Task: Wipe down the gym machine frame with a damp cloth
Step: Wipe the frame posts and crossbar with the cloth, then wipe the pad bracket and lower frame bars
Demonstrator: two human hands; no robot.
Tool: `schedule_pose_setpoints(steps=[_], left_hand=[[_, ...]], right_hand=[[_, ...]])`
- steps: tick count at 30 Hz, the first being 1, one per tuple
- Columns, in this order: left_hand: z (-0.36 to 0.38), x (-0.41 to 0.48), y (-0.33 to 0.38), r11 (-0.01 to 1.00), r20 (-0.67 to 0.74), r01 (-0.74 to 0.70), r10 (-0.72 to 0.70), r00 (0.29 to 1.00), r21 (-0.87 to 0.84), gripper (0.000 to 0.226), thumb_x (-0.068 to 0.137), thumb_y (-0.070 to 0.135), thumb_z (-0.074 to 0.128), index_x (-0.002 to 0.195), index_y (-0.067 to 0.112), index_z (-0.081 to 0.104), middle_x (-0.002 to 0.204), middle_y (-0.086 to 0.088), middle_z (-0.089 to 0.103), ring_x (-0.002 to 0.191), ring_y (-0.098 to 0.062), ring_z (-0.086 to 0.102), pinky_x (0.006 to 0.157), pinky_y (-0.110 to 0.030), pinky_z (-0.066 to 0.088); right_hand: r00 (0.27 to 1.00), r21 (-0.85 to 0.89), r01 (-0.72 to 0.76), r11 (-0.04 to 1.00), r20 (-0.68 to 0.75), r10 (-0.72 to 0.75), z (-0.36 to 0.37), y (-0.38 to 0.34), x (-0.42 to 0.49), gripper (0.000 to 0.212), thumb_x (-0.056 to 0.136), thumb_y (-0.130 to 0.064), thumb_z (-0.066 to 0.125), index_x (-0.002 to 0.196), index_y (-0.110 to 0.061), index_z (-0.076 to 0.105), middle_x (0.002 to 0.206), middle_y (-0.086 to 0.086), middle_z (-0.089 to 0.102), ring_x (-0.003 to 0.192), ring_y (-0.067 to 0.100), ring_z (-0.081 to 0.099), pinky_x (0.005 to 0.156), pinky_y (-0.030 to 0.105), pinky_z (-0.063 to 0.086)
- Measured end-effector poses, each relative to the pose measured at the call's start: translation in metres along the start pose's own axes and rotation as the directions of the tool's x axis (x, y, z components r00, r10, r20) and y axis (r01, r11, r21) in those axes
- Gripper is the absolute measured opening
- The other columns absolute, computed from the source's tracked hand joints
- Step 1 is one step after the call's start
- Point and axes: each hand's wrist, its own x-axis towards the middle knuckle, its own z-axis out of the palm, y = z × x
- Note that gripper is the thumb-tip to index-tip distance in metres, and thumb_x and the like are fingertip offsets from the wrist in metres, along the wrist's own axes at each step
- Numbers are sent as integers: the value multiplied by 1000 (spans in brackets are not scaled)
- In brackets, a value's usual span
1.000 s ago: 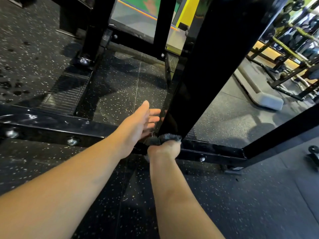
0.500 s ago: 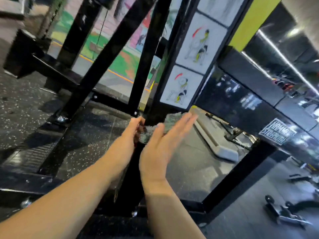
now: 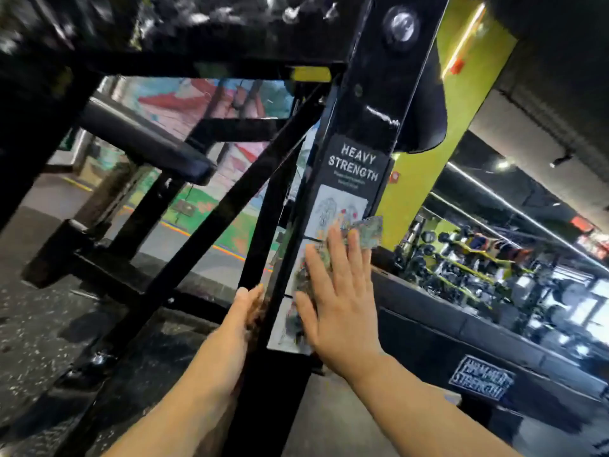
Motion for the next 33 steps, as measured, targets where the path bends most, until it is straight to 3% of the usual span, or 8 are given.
schedule_pose_setpoints(steps=[3, 6, 10, 16, 21, 28, 31, 33], left_hand=[[12, -2, 23, 988, 122, -149, 142, 982, 50, 62, 95, 48, 18, 135, 10, 47, 132, -9, 56, 114, -23, 57, 104, -34, 40], [40, 13, 75, 949, 122, -267, 249, 961, 168, 58, 97, 49, 18, 127, 15, 55, 120, -5, 64, 113, -17, 58, 89, -25, 48], [71, 31, 122, 923, 165, -312, 279, 946, 227, 57, 99, 49, 19, 101, 13, 63, 91, -7, 68, 72, -14, 63, 52, -15, 49], [61, 29, 128, 955, 155, -209, 179, 972, 210, 62, 98, 54, 15, 103, 14, 62, 87, -6, 64, 72, -16, 51, 65, -28, 35], [74, 33, 147, 966, 127, -186, 165, 978, 182, 66, 94, 62, 18, 107, 13, 59, 90, -10, 45, 68, -17, 36, 60, -27, 29], [88, 37, 155, 968, 99, -214, 202, 974, 132, 47, 100, 30, 25, 76, 10, 60, 57, -4, 64, 54, -11, 62, 51, -18, 49], [95, 30, 154, 959, 144, -240, 219, 965, 150, 39, 98, 22, 28, 65, 16, 48, 36, 3, 46, 27, -6, 43, 29, -9, 30], [96, 31, 153, 967, 138, -229, 213, 967, 115, 38, 100, 29, 31, 78, 16, 58, 55, -2, 60, 44, -7, 56, 36, -11, 40]], right_hand=[[915, -61, 370, 927, 196, -353, -4, 10, -17, 61, 93, -40, 41, 149, -22, 23, 155, 10, 23, 145, 31, 20, 114, 45, 16], [830, -69, 517, 853, 283, -480, -25, 43, 16, 62, 88, -40, 44, 147, -24, 30, 155, 4, 24, 132, 29, 40, 113, 40, 17], [933, 91, 340, 936, 96, -348, -38, 49, 84, 43, 94, -24, 45, 137, -21, 42, 144, 8, 48, 123, 27, 48, 104, 39, 37], [977, 635, 69, 770, 112, -180, -80, 46, 111, 51, 84, -17, 60, 127, -34, 37, 136, -19, 36, 131, -10, 31, 106, 6, 23], [968, 332, 59, 941, -250, 28, -66, 65, 155, 33, 87, -11, 60, 119, -10, 63, 136, 10, 51, 129, 24, 41, 110, 31, 32], [896, -121, 444, 888, 54, -441, -37, 59, 126, 62, 89, -35, 49, 145, -15, 31, 156, 1, 24, 143, 26, 22, 118, 41, 12], [959, -195, 261, 945, -60, -277, -59, 85, 184, 55, 92, -31, 40, 144, -14, 36, 153, 3, 32, 142, 30, 19, 116, 47, 16], [983, -152, 117, 982, -124, -136, -66, 79, 205, 53, 92, -29, 39, 142, -11, 41, 152, 6, 36, 142, 32, 17, 114, 51, 14]])
